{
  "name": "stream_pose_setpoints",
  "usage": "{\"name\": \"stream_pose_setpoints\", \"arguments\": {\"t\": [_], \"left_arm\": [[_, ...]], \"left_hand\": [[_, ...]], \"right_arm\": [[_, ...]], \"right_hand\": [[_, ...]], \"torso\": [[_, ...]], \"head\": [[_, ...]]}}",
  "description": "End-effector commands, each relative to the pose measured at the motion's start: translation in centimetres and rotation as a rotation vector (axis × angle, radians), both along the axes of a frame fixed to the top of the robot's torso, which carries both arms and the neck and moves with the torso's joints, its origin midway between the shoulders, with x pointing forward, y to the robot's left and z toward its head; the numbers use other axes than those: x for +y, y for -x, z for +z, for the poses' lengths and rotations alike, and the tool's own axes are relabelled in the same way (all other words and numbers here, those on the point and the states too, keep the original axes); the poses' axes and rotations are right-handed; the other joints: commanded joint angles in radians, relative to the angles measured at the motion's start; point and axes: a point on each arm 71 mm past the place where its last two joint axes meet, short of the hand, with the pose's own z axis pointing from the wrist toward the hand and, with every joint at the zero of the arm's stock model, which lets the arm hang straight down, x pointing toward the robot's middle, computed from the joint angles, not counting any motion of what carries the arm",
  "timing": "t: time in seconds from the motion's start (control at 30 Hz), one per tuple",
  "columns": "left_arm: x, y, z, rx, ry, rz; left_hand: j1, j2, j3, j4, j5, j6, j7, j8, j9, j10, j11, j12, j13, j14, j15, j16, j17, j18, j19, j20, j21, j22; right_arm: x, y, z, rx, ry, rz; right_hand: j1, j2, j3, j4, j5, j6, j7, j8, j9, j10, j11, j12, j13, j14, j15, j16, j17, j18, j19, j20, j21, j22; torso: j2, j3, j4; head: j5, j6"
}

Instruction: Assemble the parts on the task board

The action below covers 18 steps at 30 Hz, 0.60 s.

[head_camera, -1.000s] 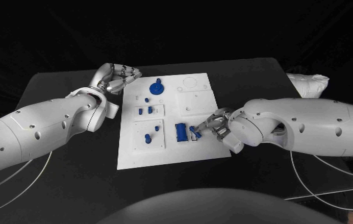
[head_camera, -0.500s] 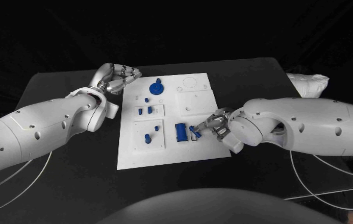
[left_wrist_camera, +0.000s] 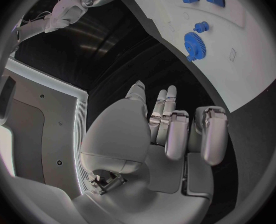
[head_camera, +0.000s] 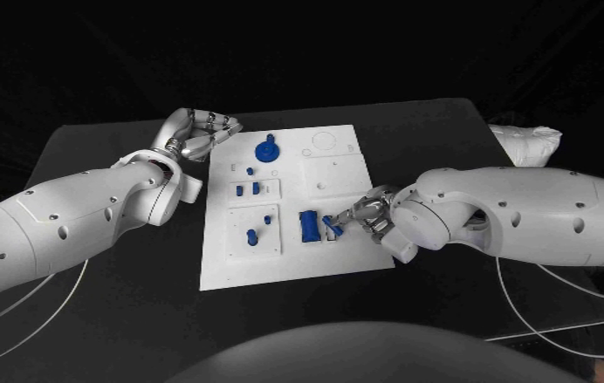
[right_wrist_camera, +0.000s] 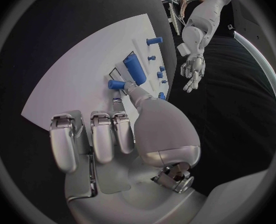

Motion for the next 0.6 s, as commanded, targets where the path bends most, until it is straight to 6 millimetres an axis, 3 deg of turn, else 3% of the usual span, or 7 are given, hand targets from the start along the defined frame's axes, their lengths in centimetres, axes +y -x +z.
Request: {"name": "stream_pose_setpoints", "arguments": {"t": [0.03, 0.6], "left_arm": [[-0.28, 0.06, 0.04, -0.001, 0.004, -0.019], [-0.27, 0.04, 0.03, -0.001, 0.004, -0.02]], "left_hand": [[0.0, 0.012, -0.007, 0.0, 0.005, 0.003, 0.0, -0.004, -0.001, 0.0, -0.005, -0.002, -0.001, 0.081, -0.007, -0.004, 0.204, 0.002, 0.077, -0.006, -0.006, 0.251], [0.0, 0.012, -0.007, 0.0, 0.005, 0.003, 0.0, -0.004, -0.001, 0.0, -0.005, -0.002, -0.001, 0.081, -0.007, -0.004, 0.204, 0.002, 0.077, -0.006, -0.006, 0.251]], "right_arm": [[0.07, 0.27, -0.2, 0.019, 0.018, 0.041], [-0.24, 0.41, -0.16, 0.013, 0.031, 0.056]], "right_hand": [[-0.01, -0.001, -0.01, 0.002, -0.01, 0.002, 0.007, 0.0, -0.004, 0.105, 0.008, 0.003, 0.263, 0.104, 0.002, 0.004, 0.263, -0.007, 0.106, -0.001, 0.004, 0.263], [-0.022, 0.0, -0.02, 0.013, -0.021, 0.006, 0.01, 0.001, -0.01, 0.105, 0.011, 0.003, 0.263, 0.104, 0.003, 0.004, 0.263, -0.007, 0.106, 0.001, 0.004, 0.263]], "torso": [[0.0, 0.0, 0.0003], [0.0, 0.0002, 0.0003]], "head": [[0.0, 0.0], [-0.003, 0.0]]}}
